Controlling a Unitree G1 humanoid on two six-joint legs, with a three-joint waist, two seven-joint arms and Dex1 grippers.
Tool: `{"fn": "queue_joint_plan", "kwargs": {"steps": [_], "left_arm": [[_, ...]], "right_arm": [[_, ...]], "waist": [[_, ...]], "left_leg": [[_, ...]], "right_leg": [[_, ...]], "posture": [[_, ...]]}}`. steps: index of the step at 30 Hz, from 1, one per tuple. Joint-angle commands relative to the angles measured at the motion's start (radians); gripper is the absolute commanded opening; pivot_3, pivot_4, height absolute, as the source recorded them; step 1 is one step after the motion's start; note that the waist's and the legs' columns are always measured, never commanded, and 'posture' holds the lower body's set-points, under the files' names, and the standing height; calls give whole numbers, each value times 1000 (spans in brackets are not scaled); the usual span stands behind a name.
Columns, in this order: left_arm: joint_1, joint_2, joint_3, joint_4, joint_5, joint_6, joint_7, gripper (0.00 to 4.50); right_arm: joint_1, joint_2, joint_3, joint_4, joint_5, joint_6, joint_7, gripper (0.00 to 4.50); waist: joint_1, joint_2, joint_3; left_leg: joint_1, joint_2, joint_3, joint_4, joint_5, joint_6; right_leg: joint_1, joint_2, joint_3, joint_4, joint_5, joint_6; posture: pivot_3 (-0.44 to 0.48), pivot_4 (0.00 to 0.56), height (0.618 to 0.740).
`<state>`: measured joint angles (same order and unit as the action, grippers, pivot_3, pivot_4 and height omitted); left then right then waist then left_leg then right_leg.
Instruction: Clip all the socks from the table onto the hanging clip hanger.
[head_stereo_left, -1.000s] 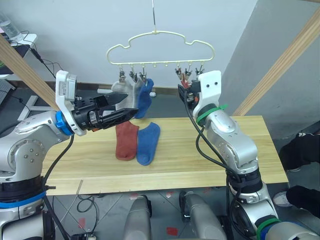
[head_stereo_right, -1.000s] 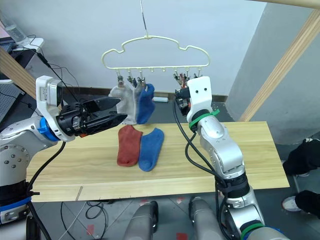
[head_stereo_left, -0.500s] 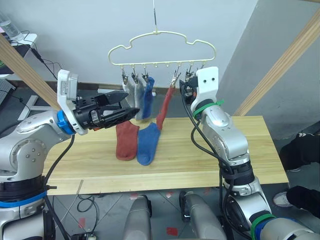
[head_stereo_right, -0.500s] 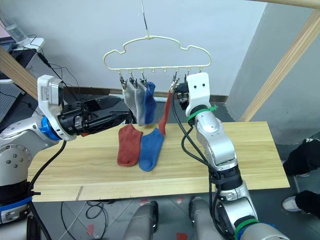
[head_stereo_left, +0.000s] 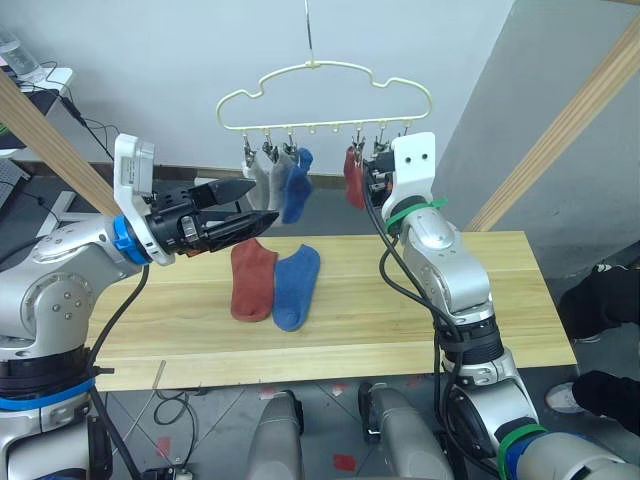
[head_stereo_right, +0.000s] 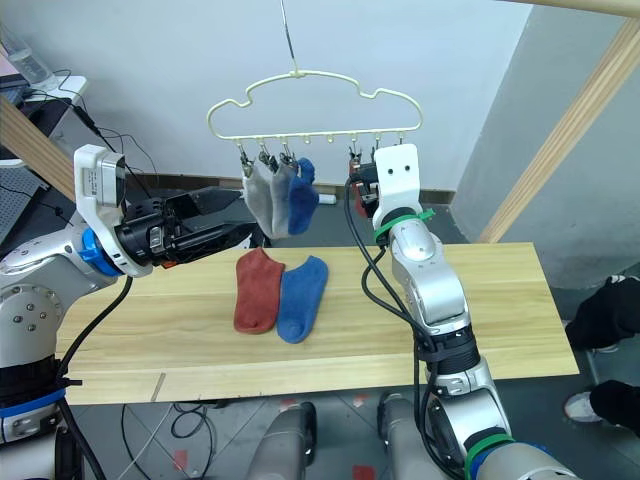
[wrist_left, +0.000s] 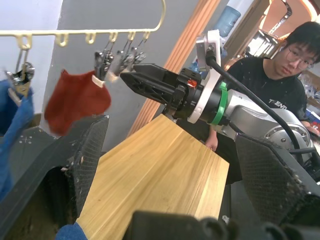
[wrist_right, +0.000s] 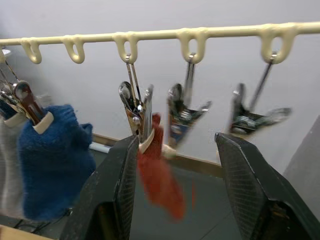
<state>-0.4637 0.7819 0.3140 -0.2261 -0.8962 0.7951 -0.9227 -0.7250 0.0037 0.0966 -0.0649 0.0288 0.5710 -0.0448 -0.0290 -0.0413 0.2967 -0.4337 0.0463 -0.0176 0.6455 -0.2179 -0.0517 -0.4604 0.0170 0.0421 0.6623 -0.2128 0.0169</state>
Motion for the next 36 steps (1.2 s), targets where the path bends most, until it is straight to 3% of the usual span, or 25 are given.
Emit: {"fn": "queue_joint_plan", "kwargs": {"steps": [1, 31, 34, 36], "left_arm": [[-7, 2, 8, -21, -3, -16, 5, 4500], [-24, -11, -12, -11, 8, -25, 16, 4500], [-23, -16, -13, -12, 12, -27, 18, 4500], [-21, -19, -13, -14, 13, -26, 19, 4500]], "right_arm": [[-20, 12, -14, -18, -7, -30, -4, 2529], [-132, 70, -77, 158, -22, -108, -76, 2529], [-145, 80, -78, 169, -21, -117, -73, 1921], [-147, 85, -78, 173, -21, -120, -71, 1265]], "waist": [[0, 0, 0], [0, 0, 0], [0, 0, 0], [0, 0, 0]], "left_leg": [[0, 0, 0, 0, 0, 0], [0, 0, 0, 0, 0, 0], [0, 0, 0, 0, 0, 0], [0, 0, 0, 0, 0, 0]], "right_leg": [[0, 0, 0, 0, 0, 0], [0, 0, 0, 0, 0, 0], [0, 0, 0, 0, 0, 0], [0, 0, 0, 0, 0, 0]], "posture": [[45, 287, 740], [52, 282, 740], [53, 282, 740], [55, 279, 740]]}}
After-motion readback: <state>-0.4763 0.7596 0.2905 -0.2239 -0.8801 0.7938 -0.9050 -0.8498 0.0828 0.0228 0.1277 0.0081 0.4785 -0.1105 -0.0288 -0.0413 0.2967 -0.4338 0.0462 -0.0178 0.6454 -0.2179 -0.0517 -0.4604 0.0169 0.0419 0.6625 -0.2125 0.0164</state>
